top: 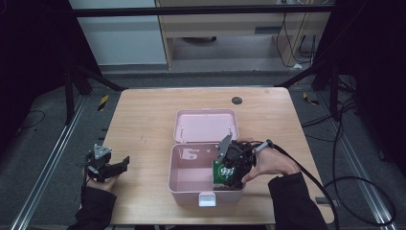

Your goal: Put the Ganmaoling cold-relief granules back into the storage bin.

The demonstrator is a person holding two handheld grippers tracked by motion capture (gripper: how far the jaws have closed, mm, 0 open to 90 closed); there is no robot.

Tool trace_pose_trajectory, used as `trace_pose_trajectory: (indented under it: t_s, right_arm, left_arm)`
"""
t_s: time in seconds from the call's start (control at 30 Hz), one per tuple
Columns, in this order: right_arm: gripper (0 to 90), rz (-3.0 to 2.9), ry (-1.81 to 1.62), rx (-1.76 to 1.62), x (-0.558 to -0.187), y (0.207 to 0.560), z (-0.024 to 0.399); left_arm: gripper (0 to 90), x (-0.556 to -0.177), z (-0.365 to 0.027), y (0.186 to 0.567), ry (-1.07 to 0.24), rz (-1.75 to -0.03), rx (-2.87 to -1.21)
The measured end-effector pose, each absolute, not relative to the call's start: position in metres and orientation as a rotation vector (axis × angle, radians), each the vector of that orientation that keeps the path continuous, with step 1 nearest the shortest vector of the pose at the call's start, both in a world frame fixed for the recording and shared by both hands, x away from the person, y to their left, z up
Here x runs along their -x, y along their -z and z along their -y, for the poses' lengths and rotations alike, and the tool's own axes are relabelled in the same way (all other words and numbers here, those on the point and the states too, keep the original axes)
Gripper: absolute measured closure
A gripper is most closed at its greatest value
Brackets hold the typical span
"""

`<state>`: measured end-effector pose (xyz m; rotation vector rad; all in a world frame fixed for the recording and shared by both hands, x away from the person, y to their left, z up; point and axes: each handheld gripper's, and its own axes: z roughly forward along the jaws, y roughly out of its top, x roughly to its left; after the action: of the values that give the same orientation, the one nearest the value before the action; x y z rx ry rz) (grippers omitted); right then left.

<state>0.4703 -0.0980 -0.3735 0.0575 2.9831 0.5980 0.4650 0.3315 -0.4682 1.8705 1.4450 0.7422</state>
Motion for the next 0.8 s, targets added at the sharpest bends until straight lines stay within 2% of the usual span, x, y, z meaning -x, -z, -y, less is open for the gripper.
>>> trace_pose_trajectory:
  t_s: [0.37, 0.47, 0.53, 0.67, 0.8]
  right_arm:
    - [13.5, -2.805, -0.837, -0.179, -0.466, 0.335, 0.121]
    - [8.7, -2.676, -0.904, -0.273, -0.463, 0.320, 0.137]
    - [10.3, -2.603, -0.935, -0.324, -0.461, 0.314, 0.148]
    - [10.7, -2.445, -1.032, -0.486, -0.458, 0.313, 0.178]
    - [9.8, -2.273, -1.057, -0.693, -0.460, 0.328, 0.206]
  left_arm:
    - [25.3, -0.465, -0.332, 0.469, -0.738, -1.446, -1.872]
    - [27.5, -0.465, -0.332, 0.468, -0.734, -1.441, -1.867]
    - [30.0, -0.464, -0.332, 0.468, -0.735, -1.436, -1.862]
    - [35.8, -0.464, -0.332, 0.467, -0.728, -1.425, -1.861]
    - [38.9, -0.464, -0.331, 0.468, -0.721, -1.420, -1.865]
